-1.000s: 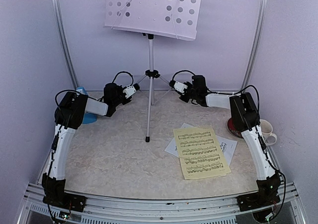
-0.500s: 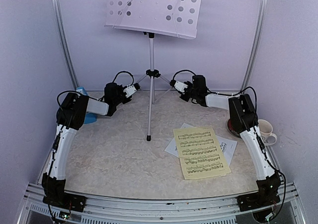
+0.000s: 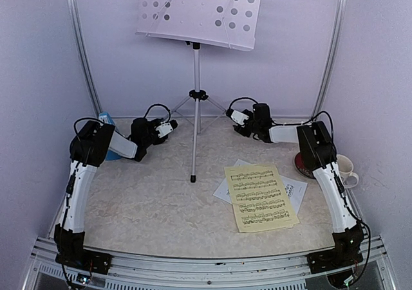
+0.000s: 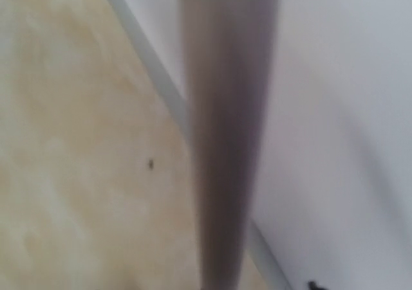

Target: Set up the instrument practice props

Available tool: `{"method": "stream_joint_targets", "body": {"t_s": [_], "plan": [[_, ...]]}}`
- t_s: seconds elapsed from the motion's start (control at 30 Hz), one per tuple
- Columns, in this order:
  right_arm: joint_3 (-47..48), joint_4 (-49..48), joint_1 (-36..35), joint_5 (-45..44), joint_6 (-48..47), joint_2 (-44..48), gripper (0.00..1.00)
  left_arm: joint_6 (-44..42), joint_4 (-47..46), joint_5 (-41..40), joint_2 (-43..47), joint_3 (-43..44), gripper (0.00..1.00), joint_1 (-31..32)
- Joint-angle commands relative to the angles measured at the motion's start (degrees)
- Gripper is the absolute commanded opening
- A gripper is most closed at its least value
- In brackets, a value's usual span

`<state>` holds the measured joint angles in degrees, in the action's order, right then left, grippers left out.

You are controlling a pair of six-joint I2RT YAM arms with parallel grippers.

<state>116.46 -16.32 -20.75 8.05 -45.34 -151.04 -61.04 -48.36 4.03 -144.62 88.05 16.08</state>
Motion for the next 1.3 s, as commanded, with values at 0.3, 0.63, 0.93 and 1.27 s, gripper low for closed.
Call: {"method": "stream_joint_targets", "body": {"t_s": [0.3, 0.63, 0.93, 1.27], "plan": [[-14.79, -5.66, -2.80, -2.46, 8.80, 18.35, 0.86, 20.70, 0.11, -3.19, 17.30, -16.52, 0.66, 3.37], [-23.11, 2.47, -3.07, 5.50, 31.53, 31.00, 0.95, 47.65, 12.92, -3.49, 33.18, -21.39, 0.70, 8.87], [-36.08, 2.22, -3.07, 14.59, 46.36, 40.21, 0.90, 65.76, 16.27, 9.39, 41.85, -33.80, 0.69, 10.26], [-44.01, -0.92, -3.32, 23.81, 68.58, 51.54, 0.87, 72.32, 5.60, 13.28, 38.45, -40.35, 0.66, 16.10]]}}
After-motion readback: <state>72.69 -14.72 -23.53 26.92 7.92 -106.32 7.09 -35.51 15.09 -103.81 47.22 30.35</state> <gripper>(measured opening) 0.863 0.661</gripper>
